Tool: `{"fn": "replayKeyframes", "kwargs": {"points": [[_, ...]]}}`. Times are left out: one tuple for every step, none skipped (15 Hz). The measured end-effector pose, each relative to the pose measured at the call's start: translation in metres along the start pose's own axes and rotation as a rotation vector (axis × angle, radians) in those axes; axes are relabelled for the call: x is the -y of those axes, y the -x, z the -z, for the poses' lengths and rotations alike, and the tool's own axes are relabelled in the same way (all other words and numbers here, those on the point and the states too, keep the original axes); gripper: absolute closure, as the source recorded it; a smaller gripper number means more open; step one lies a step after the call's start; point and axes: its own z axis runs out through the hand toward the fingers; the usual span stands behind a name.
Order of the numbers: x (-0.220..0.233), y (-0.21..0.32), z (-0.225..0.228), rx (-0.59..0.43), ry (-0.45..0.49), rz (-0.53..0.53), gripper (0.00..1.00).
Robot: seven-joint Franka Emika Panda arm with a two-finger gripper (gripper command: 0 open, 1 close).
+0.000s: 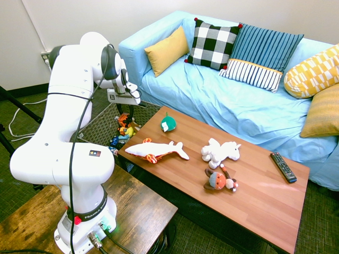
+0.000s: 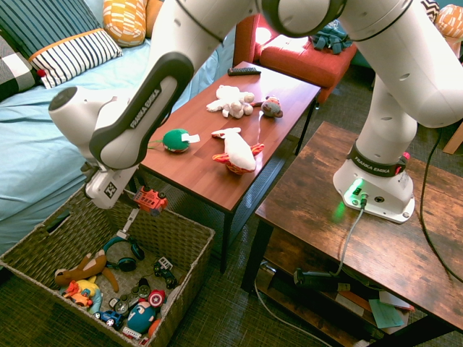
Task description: Put the toy car in the basket
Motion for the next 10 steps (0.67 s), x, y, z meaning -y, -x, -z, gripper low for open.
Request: {"fn": "replayKeyframes", "kwargs": {"points": [[0.012, -0.003, -0.001, 0.003, -0.008, 0.005, 0.00], [0.022, -0.006, 0.008, 0.007, -0.015, 0.007, 0.00], [0.029, -0.012, 0.021, 0.007, -0.021, 0.008, 0.00], [0.034, -0.019, 0.032, 0.008, -0.026, 0.006, 0.00], [0.037, -0.025, 0.036, 0.008, -0.032, 0.002, 0.00], [0.035, -0.033, 0.038, 0.001, -0.035, -0.006, 0.00], [0.029, -0.045, 0.044, -0.015, -0.041, -0.021, 0.00], [0.016, -0.063, 0.058, -0.033, -0.051, -0.048, 0.00], [-0.004, -0.087, 0.080, -0.044, -0.064, -0.095, 0.00], [-0.030, -0.112, 0.105, -0.038, -0.086, -0.150, 0.00]]}}
